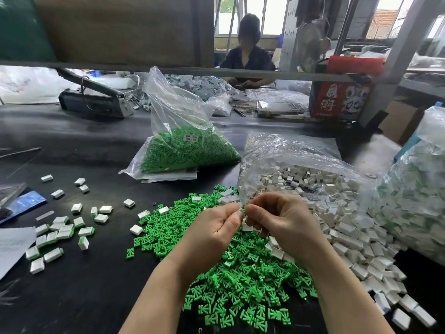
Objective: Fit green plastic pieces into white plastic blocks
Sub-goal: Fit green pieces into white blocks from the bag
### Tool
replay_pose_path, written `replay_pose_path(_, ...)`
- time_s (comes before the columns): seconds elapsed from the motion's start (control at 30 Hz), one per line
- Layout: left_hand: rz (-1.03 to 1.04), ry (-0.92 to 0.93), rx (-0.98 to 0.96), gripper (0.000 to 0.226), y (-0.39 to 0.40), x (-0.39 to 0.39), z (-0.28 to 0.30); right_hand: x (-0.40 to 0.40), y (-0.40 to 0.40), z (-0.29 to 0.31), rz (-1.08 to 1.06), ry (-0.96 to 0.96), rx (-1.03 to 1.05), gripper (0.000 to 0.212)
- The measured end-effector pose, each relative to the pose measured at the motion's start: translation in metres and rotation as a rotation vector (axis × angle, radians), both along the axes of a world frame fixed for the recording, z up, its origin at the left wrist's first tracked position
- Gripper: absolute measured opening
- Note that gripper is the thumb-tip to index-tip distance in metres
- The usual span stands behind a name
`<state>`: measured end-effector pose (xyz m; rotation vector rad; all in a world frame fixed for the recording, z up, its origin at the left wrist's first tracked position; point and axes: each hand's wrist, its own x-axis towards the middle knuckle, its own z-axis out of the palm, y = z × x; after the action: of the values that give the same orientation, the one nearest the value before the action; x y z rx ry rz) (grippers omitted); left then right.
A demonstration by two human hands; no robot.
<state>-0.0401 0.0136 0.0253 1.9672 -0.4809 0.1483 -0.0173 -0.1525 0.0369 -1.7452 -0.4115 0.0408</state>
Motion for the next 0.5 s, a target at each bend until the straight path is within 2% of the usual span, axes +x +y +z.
replay_pose_path(0.2,-0.016,0.025,0.058,0.037,0.003,0.002,-0.004,0.001,0.002,-0.002,0.017,-0.031,-0.016,0.005)
replay_pose_path(0.37,-0.028,0.015,-0.087,0.028,0.000,0.003,-0.001,-0.001,0.004,-0.002,0.000,0.004,0.173,0.018)
replay_pose_path(0.5,0.027,-0.034,-0.122,0.037,-0.004,0.003,0.001,-0.005,0.015,-0.006,-0.142,-0.155,0.144,0.005)
